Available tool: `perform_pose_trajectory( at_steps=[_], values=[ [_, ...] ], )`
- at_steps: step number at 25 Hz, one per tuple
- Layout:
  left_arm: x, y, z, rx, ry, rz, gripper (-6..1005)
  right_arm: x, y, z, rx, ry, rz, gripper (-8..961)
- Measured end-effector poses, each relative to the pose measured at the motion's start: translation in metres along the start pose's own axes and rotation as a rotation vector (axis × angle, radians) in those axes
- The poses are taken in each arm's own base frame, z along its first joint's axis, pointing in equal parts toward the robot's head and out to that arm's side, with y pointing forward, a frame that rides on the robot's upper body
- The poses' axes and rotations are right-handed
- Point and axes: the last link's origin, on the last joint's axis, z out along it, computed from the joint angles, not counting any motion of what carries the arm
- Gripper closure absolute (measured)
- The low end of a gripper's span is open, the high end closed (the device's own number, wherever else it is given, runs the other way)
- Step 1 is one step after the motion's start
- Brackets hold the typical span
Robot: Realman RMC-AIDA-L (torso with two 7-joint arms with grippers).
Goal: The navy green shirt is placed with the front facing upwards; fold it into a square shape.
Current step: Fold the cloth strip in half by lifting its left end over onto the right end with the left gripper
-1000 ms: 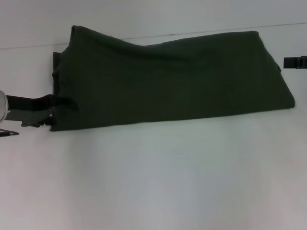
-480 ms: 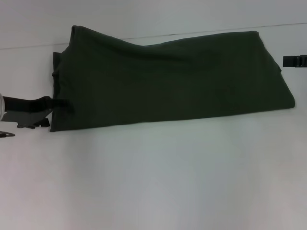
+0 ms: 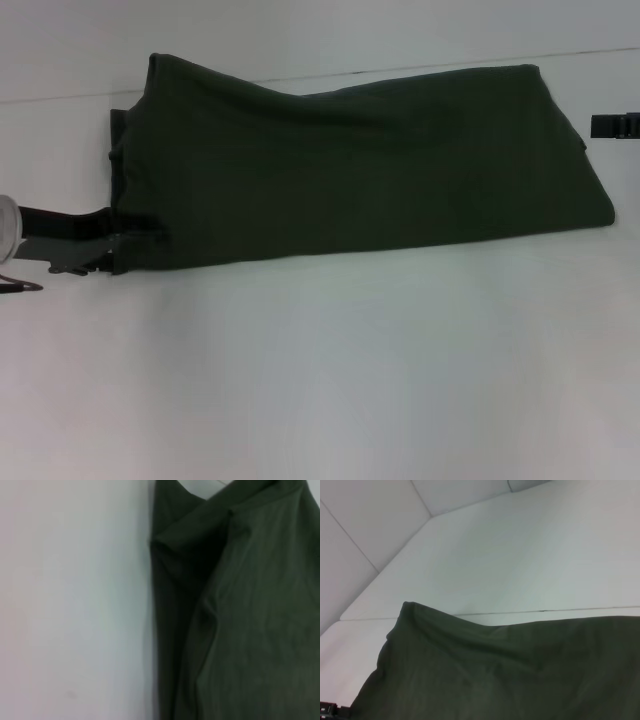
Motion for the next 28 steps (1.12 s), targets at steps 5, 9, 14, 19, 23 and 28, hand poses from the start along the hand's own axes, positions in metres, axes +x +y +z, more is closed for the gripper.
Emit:
perform_pose_trajectory(
  at_steps=[5, 9, 14, 19, 23, 28],
  values=[
    [0.001, 0.007, 0.003, -0.013, -0.003, 0.014, 169, 0.000, 0.000, -0.001, 0.000, -0.006, 0.002, 74],
    [0.002, 0.009, 0.004, -0.014, 0.005, 0.019, 174, 0.001, 0.000, -0.001, -0.001, -0.006, 0.003, 75],
    [0.005, 0.011, 0.004, -0.012, 0.017, 0.027, 179, 0.001, 0.000, -0.001, -0.003, -0.006, 0.004, 77],
    [0.006, 0.012, 0.003, -0.008, 0.027, 0.032, 185, 0.002, 0.000, -0.001, -0.003, -0.005, 0.005, 79],
    [0.004, 0.013, 0.005, -0.006, 0.017, 0.040, 189, 0.001, 0.000, 0.000, -0.005, -0.005, 0.004, 81],
    [0.003, 0.014, 0.007, -0.006, 0.014, 0.042, 195, 0.000, 0.001, 0.000, -0.007, -0.006, 0.002, 83]
  ],
)
